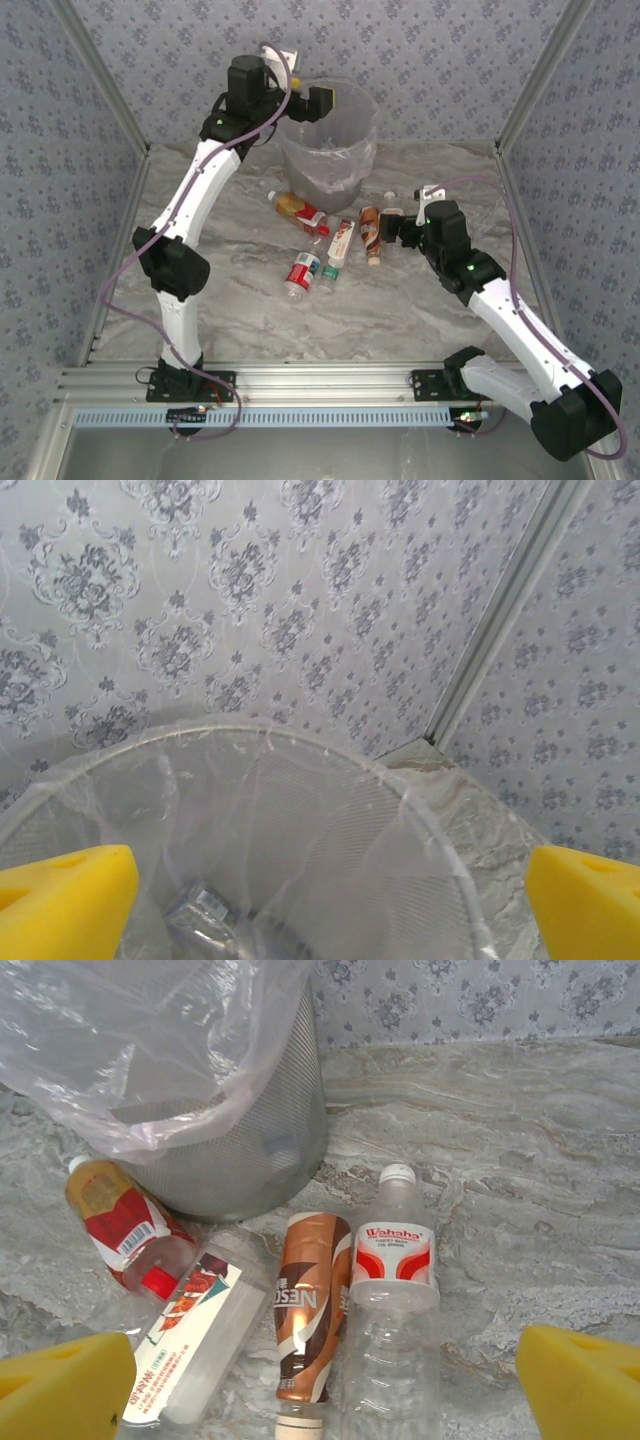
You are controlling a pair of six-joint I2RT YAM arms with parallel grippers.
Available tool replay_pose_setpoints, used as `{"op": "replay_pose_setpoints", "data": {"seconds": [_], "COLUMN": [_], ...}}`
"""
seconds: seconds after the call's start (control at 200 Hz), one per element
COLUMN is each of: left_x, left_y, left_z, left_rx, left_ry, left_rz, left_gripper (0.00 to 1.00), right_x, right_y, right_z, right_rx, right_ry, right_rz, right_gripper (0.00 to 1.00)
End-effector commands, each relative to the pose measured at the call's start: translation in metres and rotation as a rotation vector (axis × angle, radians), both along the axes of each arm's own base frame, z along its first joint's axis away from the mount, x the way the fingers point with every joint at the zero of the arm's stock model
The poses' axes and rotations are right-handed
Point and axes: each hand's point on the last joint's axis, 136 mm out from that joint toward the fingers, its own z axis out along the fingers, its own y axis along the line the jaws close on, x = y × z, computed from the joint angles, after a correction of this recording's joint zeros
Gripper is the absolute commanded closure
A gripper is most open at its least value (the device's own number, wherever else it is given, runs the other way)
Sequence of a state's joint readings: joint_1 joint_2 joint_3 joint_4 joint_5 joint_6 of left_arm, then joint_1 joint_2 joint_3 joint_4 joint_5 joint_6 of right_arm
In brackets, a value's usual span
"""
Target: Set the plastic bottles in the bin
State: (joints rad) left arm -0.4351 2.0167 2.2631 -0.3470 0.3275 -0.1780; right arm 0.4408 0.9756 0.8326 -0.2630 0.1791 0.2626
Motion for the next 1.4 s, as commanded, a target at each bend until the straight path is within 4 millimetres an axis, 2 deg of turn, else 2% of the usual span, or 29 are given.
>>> {"op": "replay_pose_setpoints", "data": {"seconds": [0.0, 0.185, 0.21, 0.36, 0.595, 0.725, 1.139, 1.394], "left_x": [-0.017, -0.03, -0.032, -0.047, -0.073, -0.081, -0.083, -0.095], "left_y": [-0.006, -0.002, -0.001, 0.013, 0.041, 0.063, 0.127, 0.149], "left_z": [0.001, 0.006, -0.001, -0.003, -0.035, -0.05, -0.095, -0.114], "left_rx": [-0.022, -0.045, -0.04, -0.071, -0.082, -0.101, -0.192, -0.183], "left_ry": [0.031, -0.064, -0.054, -0.079, -0.054, -0.028, 0.133, 0.166], "left_rz": [-0.016, 0.033, 0.037, 0.074, 0.148, 0.226, 0.414, 0.468], "left_gripper": [0.01, 0.01, 0.01, 0.01, 0.01, 0.01, 0.01, 0.01], "right_x": [0.005, 0.002, 0.002, 0.0, -0.001, -0.003, 0.002, 0.014], "right_y": [-0.007, -0.016, -0.017, -0.027, -0.037, -0.042, -0.05, -0.034], "right_z": [0.001, -0.01, -0.01, -0.02, -0.04, -0.052, -0.09, -0.12], "right_rx": [-0.001, -0.016, -0.018, -0.023, -0.022, -0.03, -0.033, 0.021], "right_ry": [-0.023, -0.004, -0.003, 0.006, 0.06, 0.096, 0.299, 0.464], "right_rz": [-0.043, -0.075, -0.08, -0.116, -0.139, -0.153, -0.129, -0.099], "right_gripper": [0.0, 0.0, 0.0, 0.0, 0.0, 0.0, 0.0, 0.0]}}
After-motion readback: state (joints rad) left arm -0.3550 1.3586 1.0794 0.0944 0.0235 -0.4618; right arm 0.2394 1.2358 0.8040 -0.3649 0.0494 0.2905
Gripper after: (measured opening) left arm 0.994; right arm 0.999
